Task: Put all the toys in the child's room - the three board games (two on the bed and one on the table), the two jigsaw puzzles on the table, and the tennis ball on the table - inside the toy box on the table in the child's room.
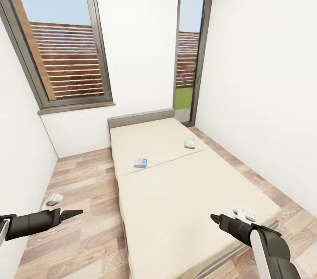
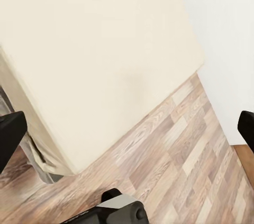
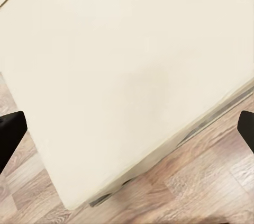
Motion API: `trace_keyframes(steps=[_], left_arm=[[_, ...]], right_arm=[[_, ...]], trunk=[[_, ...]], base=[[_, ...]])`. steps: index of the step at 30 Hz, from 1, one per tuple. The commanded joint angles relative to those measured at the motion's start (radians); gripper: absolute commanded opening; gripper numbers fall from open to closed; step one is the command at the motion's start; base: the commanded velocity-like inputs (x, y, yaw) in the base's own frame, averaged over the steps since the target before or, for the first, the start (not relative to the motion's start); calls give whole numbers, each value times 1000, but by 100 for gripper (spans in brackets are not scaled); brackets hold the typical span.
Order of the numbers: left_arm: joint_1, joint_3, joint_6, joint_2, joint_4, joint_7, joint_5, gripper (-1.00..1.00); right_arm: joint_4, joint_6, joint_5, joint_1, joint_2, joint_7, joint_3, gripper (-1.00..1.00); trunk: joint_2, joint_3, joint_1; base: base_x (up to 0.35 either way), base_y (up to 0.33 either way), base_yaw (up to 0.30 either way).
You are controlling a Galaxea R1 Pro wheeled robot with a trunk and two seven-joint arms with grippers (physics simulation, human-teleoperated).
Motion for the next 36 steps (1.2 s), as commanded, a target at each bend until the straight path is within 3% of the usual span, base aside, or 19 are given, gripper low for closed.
trace_keyframes(steps=[1,18,36], left_arm=[[-1,1,9,0,0,-5,-1,100],[-1,1,9,0,0,-6,-1,100],[-1,1,9,0,0,-6,-1,100]], right_arm=[[-1,5,-4,-1,1,1,-3,100],[-1,5,-4,-1,3,0,-3,100],[-1,5,-4,-1,3,1,-3,100]], trunk=[[-2,-2,1],[-2,-4,1],[-2,-6,1]], base=[[6,12,0],[1,127,-32],[0,118,-246]])
